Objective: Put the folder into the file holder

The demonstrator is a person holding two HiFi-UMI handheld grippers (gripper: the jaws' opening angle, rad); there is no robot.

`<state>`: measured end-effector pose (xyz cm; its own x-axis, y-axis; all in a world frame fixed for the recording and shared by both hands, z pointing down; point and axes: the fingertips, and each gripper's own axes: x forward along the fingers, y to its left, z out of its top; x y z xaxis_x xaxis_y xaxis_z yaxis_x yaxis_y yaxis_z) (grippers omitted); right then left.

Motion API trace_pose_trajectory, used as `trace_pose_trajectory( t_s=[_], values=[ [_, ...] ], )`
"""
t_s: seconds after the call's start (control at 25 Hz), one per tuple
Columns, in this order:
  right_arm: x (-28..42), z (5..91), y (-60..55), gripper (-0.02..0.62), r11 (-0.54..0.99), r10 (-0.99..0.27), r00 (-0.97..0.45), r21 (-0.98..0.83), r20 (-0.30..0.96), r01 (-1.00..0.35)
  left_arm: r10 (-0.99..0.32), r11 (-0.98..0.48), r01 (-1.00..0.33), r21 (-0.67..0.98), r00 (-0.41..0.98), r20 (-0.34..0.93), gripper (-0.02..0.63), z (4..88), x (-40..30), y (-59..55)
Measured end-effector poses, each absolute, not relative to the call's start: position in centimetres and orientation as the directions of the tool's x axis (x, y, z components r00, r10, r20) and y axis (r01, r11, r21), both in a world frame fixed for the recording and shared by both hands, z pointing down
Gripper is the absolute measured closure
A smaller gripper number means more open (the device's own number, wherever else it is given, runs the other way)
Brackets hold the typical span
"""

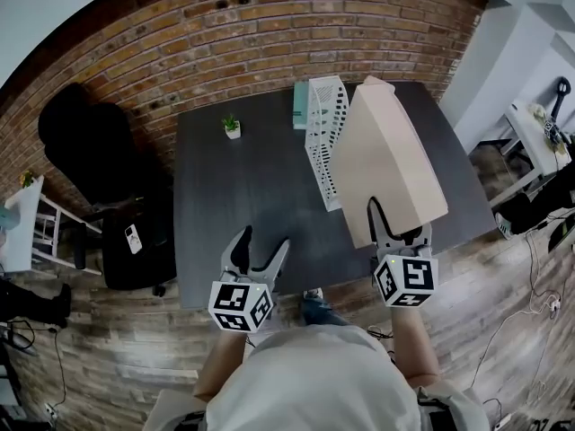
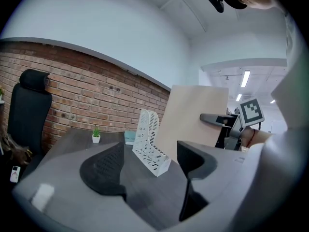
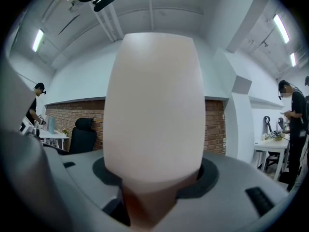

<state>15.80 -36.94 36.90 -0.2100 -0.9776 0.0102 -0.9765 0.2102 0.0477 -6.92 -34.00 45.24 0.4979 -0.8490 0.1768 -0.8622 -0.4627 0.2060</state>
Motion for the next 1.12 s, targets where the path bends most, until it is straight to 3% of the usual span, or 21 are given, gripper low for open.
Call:
trace_pose_trajectory(
  t_s=[1.12],
  values=[
    [14.0,35.3,-50.3,0.316,0.301,-0.954,-0.301,0.05,-0.002,-0.952,-0.876,-0.394,-0.897,0.2,0.433,0.212,0.273,46.5,-5.0,-41.2]
  ],
)
